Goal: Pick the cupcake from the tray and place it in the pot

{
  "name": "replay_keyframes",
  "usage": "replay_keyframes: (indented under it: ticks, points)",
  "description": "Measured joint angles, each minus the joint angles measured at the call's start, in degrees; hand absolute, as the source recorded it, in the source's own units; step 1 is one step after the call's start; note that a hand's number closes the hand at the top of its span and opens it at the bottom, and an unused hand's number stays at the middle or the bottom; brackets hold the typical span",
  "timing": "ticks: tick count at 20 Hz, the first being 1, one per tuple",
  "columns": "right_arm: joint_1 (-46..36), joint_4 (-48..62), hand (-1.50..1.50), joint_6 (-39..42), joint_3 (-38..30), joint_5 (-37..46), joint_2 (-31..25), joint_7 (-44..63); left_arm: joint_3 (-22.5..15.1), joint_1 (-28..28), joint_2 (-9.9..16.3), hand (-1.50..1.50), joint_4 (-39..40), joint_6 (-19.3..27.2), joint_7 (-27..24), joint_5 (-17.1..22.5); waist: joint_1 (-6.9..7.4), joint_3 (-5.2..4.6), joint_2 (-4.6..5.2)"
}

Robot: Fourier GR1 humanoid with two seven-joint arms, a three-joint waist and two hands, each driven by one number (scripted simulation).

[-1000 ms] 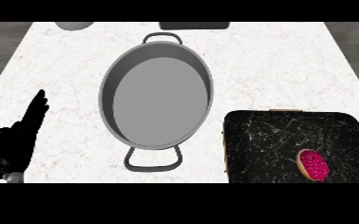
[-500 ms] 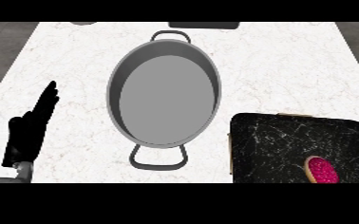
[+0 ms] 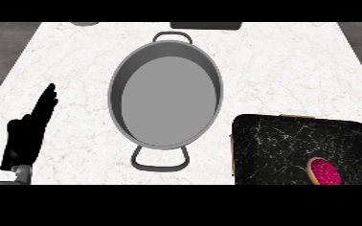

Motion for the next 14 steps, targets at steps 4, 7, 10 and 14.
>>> replay_keyframes:
  ticks: [4, 7, 10, 14]
  points:
    - [-5.9, 3.8, -1.50, 1.2, 2.5, -1.2, 0.2, 1.8, 0.3, 0.3, -0.8, 0.00, -1.3, 0.2, 1.2, -0.9, -0.49, 0.02, -0.14]
    - [-8.2, 6.5, -1.50, 1.5, 5.5, 0.3, 0.8, 2.5, 0.5, 0.9, -1.3, 0.00, -2.5, 0.2, 1.9, -1.4, -0.66, 0.03, -0.21]
    - [-12.1, 10.0, -1.50, 2.0, 7.9, 1.2, 1.6, 3.2, 1.3, 0.9, -1.1, 0.00, -2.3, -0.9, 2.0, -1.3, -0.71, 0.03, -0.21]
    - [-13.0, 12.0, -1.50, 2.4, 9.8, 2.6, 2.7, 3.3, 2.7, 2.1, -1.3, 0.00, -1.7, -2.0, 0.7, -1.3, -1.04, 0.04, -0.28]
